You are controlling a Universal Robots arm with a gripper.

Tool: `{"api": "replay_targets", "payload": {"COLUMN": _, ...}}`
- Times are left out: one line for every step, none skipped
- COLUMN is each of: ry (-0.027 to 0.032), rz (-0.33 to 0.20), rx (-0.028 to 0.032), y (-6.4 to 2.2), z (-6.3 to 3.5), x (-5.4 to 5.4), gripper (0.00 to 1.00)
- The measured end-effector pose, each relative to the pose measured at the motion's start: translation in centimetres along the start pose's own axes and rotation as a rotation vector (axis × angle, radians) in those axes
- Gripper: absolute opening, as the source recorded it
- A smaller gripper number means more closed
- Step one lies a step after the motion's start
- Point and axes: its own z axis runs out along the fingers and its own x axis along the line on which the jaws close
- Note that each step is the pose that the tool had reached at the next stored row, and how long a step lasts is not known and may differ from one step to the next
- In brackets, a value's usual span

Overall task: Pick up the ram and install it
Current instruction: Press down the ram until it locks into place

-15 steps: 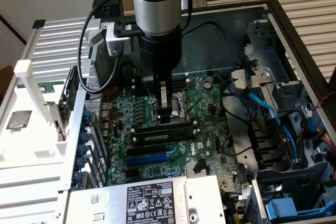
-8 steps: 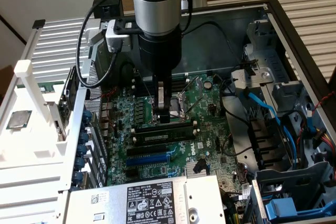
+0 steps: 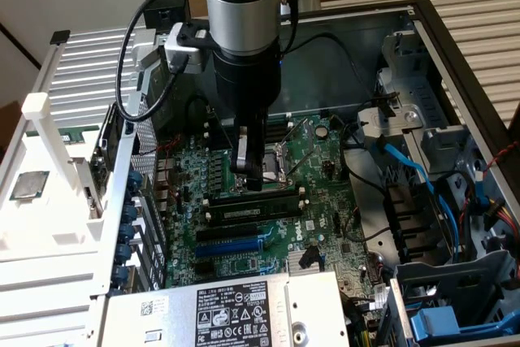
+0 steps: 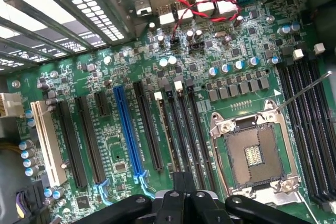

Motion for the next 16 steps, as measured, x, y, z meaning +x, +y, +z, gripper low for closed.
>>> {"api": "replay_targets", "payload": {"ry": -0.0002, "rz": 0.017, "rx": -0.0005, "y": 0.0, "z": 0.0, "x": 0.0, "gripper": 0.1}}
{"api": "replay_targets", "payload": {"ry": -0.0003, "rz": 0.05, "rx": -0.0016, "y": 0.0, "z": 0.01, "x": 0.0, "gripper": 0.1}}
{"api": "replay_targets", "payload": {"ry": -0.0004, "rz": 0.068, "rx": -0.0021, "y": 0.0, "z": 0.01, "x": 0.0, "gripper": 0.1}}
{"api": "replay_targets", "payload": {"ry": -0.0005, "rz": 0.085, "rx": -0.0026, "y": 0.0, "z": 0.01, "x": 0.0, "gripper": 0.1}}
{"api": "replay_targets", "payload": {"ry": -0.0005, "rz": 0.103, "rx": -0.0032, "y": 0.0, "z": 0.01, "x": 0.0, "gripper": 0.1}}
{"api": "replay_targets", "payload": {"ry": -0.0006, "rz": 0.119, "rx": -0.0037, "y": 0.0, "z": 0.02, "x": 0.0, "gripper": 0.1}}
{"api": "replay_targets", "payload": {"ry": -0.0007, "rz": 0.137, "rx": -0.0043, "y": 0.0, "z": 0.02, "x": 0.0, "gripper": 0.1}}
{"api": "replay_targets", "payload": {"ry": -0.0008, "rz": 0.171, "rx": -0.0054, "y": 0.0, "z": 0.03, "x": 0.0, "gripper": 0.1}}
{"api": "replay_targets", "payload": {"ry": -0.001, "rz": 0.189, "rx": -0.0059, "y": 0.0, "z": 0.04, "x": 0.0, "gripper": 0.1}}
{"api": "replay_targets", "payload": {"ry": -0.001, "rz": 0.206, "rx": -0.0064, "y": 0.0, "z": 0.04, "x": 0.0, "gripper": 0.1}}
{"api": "replay_targets", "payload": {"ry": -0.0012, "rz": 0.241, "rx": -0.0075, "y": 0.0, "z": 0.05, "x": 0.0, "gripper": 0.1}}
{"api": "replay_targets", "payload": {"ry": -0.0015, "rz": 0.293, "rx": -0.0092, "y": 0.0, "z": 0.06, "x": -0.01, "gripper": 0.1}}
{"api": "replay_targets", "payload": {"ry": -0.0016, "rz": 0.311, "rx": -0.0097, "y": 0.0, "z": 0.07, "x": -0.01, "gripper": 0.1}}
{"api": "replay_targets", "payload": {"ry": -0.0016, "rz": 0.328, "rx": -0.0103, "y": 0.0, "z": 0.07, "x": 0.0, "gripper": 0.1}}
{"api": "replay_targets", "payload": {"ry": -0.0018, "rz": 0.345, "rx": -0.0108, "y": 0.0, "z": 0.08, "x": -0.01, "gripper": 0.1}}
{"api": "replay_targets", "payload": {"ry": -0.0019, "rz": 0.379, "rx": -0.0119, "y": 0.0, "z": 0.08, "x": -0.01, "gripper": 0.1}}
